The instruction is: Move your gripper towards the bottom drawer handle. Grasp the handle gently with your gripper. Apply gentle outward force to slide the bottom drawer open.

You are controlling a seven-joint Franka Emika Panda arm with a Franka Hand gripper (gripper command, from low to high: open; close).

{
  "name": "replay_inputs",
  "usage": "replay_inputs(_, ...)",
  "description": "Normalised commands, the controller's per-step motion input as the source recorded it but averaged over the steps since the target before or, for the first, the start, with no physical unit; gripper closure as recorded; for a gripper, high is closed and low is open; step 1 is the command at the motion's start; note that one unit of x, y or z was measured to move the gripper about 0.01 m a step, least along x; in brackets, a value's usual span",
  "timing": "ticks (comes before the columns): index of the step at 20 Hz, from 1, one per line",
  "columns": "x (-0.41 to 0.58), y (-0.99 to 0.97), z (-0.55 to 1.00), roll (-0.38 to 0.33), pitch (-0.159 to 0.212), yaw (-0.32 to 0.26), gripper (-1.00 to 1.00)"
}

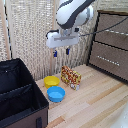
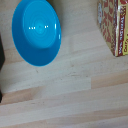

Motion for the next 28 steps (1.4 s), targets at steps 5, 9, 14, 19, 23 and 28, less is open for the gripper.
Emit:
replay_inputs(5, -0.215, -0.38, 0.03, -0.300, 0.000, 0.121, -1.00)
replay_inputs(9, -0.209, -0.36, 0.02, -0.329, -0.003, 0.112, -1.00)
replay_inputs(14, -0.182, -0.34, 0.00, -0.352, -0.001, 0.112, -1.00)
replay_inputs(19, -0.163, -0.34, 0.00, -0.364, 0.000, 0.108, -1.00)
replay_inputs(23, -0.158, -0.34, 0.00, -0.366, 0.000, 0.105, -1.00)
replay_inputs(28, -0.094, -0.29, -0.05, -0.374, 0.000, 0.114, -1.00)
